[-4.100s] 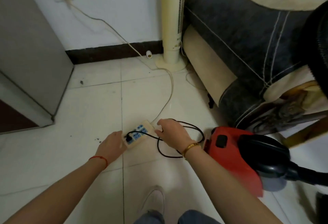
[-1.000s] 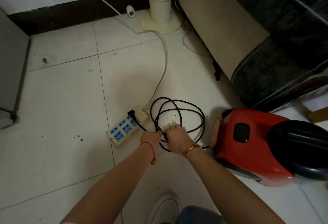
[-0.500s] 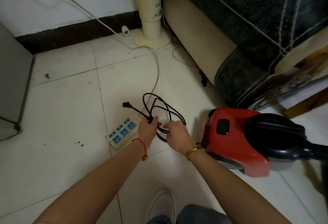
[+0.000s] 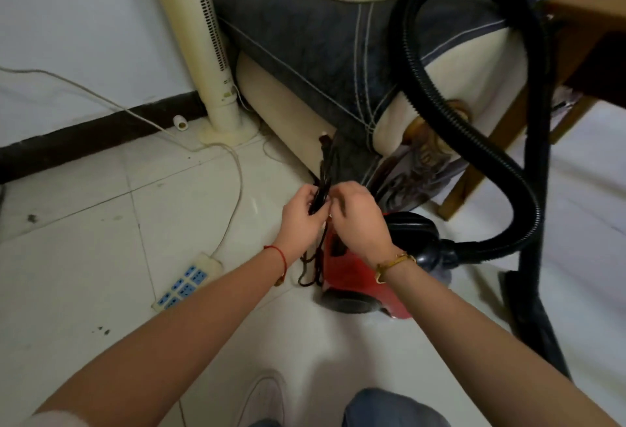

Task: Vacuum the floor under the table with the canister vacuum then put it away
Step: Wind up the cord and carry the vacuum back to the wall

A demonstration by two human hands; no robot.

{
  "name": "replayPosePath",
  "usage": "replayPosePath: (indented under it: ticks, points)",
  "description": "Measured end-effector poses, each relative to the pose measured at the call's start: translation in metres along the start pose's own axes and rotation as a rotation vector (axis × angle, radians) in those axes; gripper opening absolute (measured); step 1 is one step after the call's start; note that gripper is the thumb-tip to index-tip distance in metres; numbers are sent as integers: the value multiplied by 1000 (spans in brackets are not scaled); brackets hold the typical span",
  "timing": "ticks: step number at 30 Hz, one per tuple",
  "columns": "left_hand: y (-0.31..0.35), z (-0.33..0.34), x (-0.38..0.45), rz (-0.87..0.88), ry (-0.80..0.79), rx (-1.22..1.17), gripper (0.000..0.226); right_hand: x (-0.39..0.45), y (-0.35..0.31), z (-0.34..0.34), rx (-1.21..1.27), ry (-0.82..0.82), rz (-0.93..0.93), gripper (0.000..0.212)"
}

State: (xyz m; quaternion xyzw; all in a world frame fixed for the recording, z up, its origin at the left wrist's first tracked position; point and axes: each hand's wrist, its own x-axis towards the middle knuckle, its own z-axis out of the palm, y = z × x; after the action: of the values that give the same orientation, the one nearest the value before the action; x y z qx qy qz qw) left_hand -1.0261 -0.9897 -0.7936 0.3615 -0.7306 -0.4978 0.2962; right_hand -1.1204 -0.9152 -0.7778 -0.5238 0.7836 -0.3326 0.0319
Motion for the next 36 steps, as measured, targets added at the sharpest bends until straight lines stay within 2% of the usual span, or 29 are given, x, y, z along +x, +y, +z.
replayPosePath:
  ticks: [5,11,15,19,23,25,27,29,32,36]
  points:
    - [44,45,5,70,-47,123,16,-13,14,-62,-181,232,1,7]
    - [56,85,-2,52,-114,267,15,-32,31,-121,-287,291,-138,5]
    - [62,105,-8,47,-230,443,28,-43,45,-148,-298,345,-147,9]
    - [60,122,-13,103,-346,568,30,-45,63,-161,-296,373,-109,27]
    - [46,141,-10,205,-405,647,33,-38,91,-166,-427,436,22,49]
    - [43,147,-6,245,-418,670,33,-35,109,-166,-521,448,113,75]
    - [41,151,-3,275,-484,718,36,-33,127,-165,-557,386,207,106]
    - [40,155,0,303,-536,790,41,-31,142,-165,-542,298,314,124]
    - [42,162,3,326,-544,915,48,-26,157,-166,-443,214,442,133]
    - [42,171,5,333,-537,1057,55,-15,166,-170,-296,213,514,133]
